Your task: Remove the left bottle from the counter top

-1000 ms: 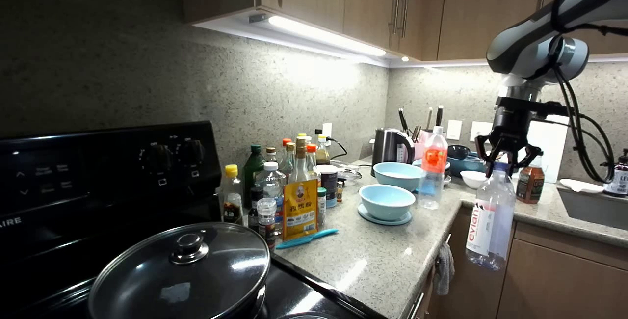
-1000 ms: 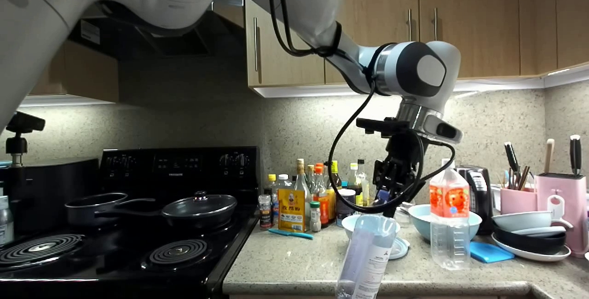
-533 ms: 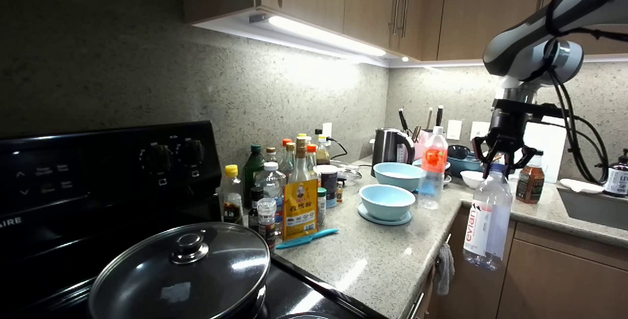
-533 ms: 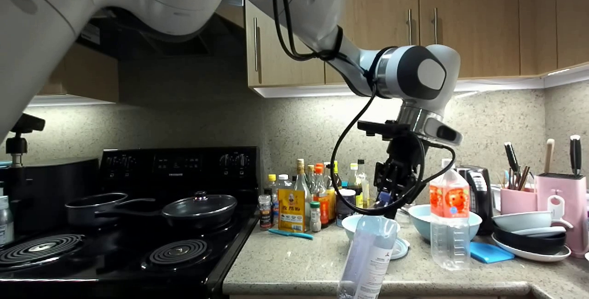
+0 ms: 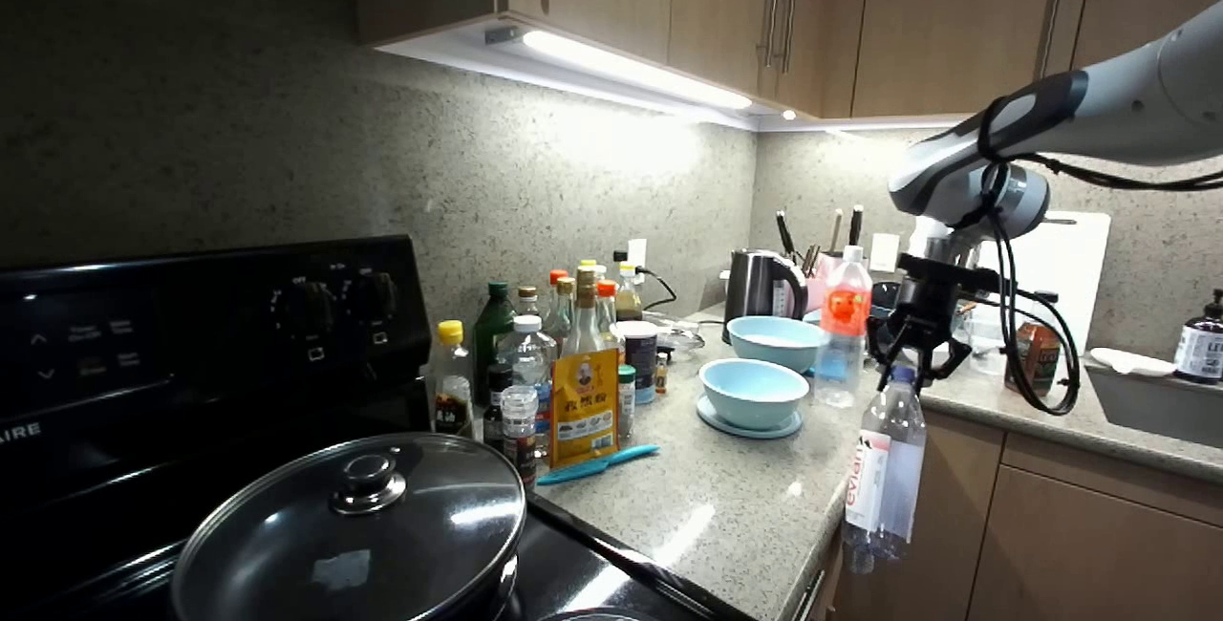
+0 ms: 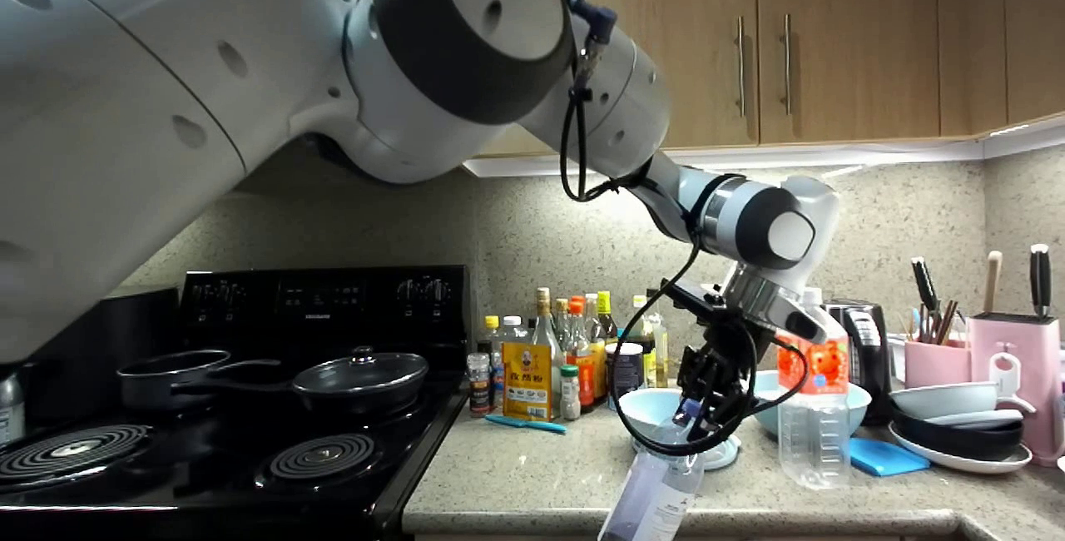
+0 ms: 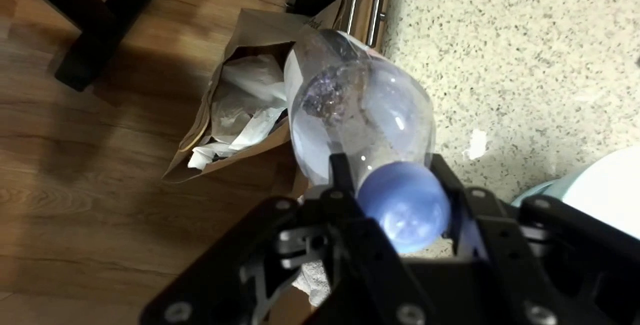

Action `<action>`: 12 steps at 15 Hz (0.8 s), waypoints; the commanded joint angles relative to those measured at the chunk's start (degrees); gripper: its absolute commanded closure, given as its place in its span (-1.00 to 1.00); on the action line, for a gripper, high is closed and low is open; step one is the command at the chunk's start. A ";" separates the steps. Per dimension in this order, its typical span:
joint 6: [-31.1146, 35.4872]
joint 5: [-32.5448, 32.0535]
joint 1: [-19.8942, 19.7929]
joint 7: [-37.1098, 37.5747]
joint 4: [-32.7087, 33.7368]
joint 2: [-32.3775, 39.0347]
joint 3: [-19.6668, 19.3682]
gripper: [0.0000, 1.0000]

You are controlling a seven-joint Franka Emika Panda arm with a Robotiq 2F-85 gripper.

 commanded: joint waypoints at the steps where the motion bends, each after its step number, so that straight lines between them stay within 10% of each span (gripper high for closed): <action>1: -0.38 0.00 -0.10 1.05 1.59 1.45 0.01 0.22; 4: -1.01 0.00 -0.14 2.12 3.71 2.94 0.00 0.22; 5: -1.04 0.00 -0.15 2.20 3.82 2.93 -0.01 0.72; 12: 0.66 0.81 -0.13 3.35 -3.43 -0.03 -1.52 0.72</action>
